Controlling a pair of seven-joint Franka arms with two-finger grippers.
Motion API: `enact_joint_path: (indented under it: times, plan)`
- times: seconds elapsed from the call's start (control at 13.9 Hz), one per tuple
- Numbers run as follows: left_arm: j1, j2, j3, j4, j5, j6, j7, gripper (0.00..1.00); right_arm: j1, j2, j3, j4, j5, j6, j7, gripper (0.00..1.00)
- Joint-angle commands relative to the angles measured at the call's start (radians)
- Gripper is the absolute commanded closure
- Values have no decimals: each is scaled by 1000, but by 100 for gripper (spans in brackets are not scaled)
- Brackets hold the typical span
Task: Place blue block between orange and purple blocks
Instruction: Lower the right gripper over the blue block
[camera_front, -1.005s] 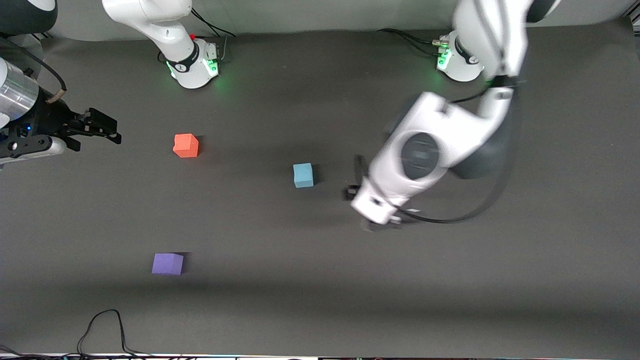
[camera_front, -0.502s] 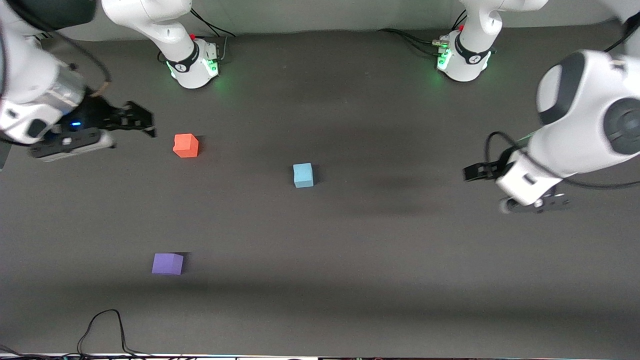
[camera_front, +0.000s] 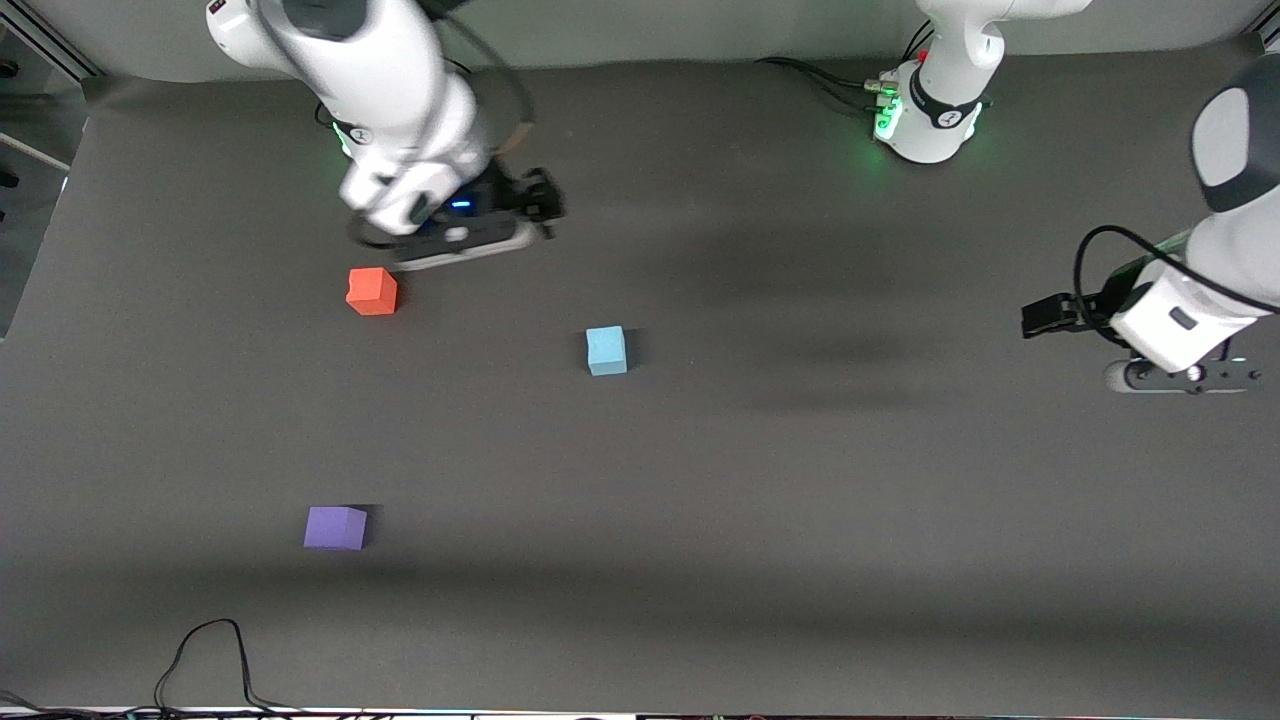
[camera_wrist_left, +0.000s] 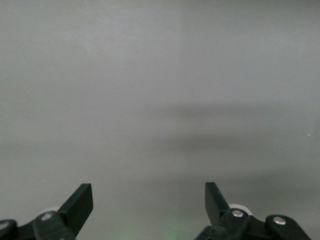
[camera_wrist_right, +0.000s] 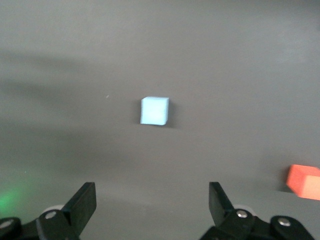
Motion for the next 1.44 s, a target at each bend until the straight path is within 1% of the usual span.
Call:
enact_joint_path:
  times: [0.0, 0.14, 0.22, 0.29, 0.43, 0.65, 0.93, 1.0, 1.15, 1.36]
  plan:
    - [15, -63, -2, -36, 19, 9, 39, 0, 27, 66, -16, 17, 8, 28, 26, 0]
    - [16, -77, 4, -23, 19, -8, 39, 0, 45, 112, -17, 1, 8, 83, 40, 0]
    - [19, -69, 4, 8, 19, -42, 39, 0, 48, 138, -17, -14, 6, 123, 54, 0]
    - [19, -64, 4, 28, 19, -60, 39, 0, 60, 163, -17, -46, 6, 178, 69, 0]
    - [18, -64, 3, 43, 19, -79, 39, 0, 70, 206, -17, -133, 6, 337, 71, 0]
    - [18, -66, 3, 34, 22, -70, 39, 0, 80, 295, -19, -177, -3, 459, 69, 0]
    - [7, -67, -3, 14, 61, -59, 41, 0, 84, 415, -26, -187, -20, 603, 66, 0]
    - [7, -67, -5, 13, 61, -59, 47, 0, 84, 438, -28, -187, -37, 632, 68, 0]
    - [7, -67, -5, 8, 61, -59, 74, 0, 84, 468, -28, -187, -40, 672, 68, 0]
    - [9, -67, -6, 8, 61, -59, 74, 0, 84, 478, -30, -189, -40, 677, 68, 0]
